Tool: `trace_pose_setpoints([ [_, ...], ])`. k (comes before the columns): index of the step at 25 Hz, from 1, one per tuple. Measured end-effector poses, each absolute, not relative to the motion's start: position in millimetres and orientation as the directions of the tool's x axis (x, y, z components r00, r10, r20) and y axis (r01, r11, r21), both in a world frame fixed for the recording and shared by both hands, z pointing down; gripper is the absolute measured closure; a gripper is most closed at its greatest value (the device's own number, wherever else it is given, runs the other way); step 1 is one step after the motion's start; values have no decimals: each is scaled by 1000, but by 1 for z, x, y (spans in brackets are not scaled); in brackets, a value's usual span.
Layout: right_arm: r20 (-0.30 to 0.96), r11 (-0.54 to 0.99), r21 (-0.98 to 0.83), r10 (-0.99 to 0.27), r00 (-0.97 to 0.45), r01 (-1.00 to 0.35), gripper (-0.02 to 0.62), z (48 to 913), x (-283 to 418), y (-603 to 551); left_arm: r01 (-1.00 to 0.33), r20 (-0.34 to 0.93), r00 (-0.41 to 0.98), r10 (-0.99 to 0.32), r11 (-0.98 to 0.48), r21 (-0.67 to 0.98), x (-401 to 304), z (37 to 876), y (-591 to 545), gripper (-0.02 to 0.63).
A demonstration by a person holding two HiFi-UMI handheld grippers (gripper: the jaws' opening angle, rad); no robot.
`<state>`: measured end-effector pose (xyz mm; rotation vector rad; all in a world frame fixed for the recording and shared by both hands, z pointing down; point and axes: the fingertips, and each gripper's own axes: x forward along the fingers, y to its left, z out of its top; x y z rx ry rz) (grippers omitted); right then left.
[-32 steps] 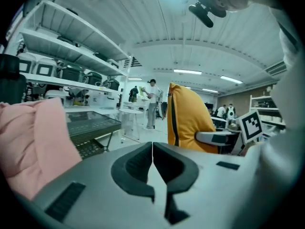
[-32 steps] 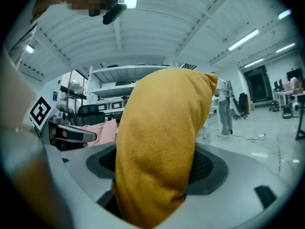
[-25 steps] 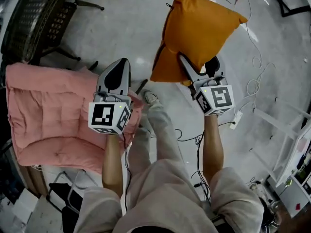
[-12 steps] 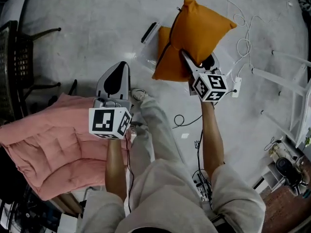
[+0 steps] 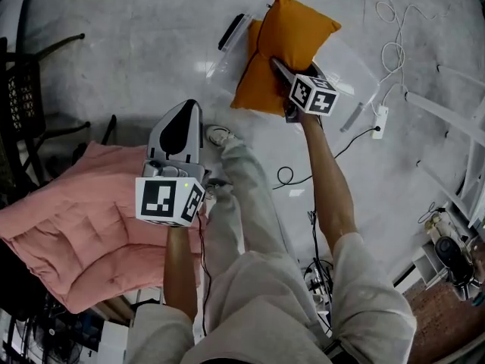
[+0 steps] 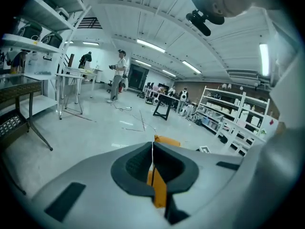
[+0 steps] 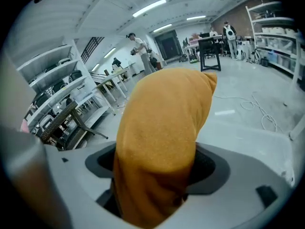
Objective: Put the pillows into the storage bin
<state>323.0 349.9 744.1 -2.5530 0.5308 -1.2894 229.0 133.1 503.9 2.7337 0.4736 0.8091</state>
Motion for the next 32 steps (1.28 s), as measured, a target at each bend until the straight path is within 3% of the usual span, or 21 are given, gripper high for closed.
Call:
trace_pose_setpoints([
  [4,767,-910,-377,-411,492,-172,170,789,334,348,220,492,786,374,-913,344,222,518,131,594],
  [9,799,-911,-394,-407,443,-125,84,834,337,338,211,495,788,365,-917,339,220,524,122,594],
  [16,768,-893,-386,-449,457,-230,74,822,326,322,184,500,797,338,-925,332,220,518,109,594],
  [25,605,-782,-259,-589,535,-567,215,679,283,260,129,492,830,263,-948,290,205,479,75,594],
  [32,479,-729,-153,-646,595,-668,340,544,261,215,44,463,872,161,-966,253,179,437,25,594],
])
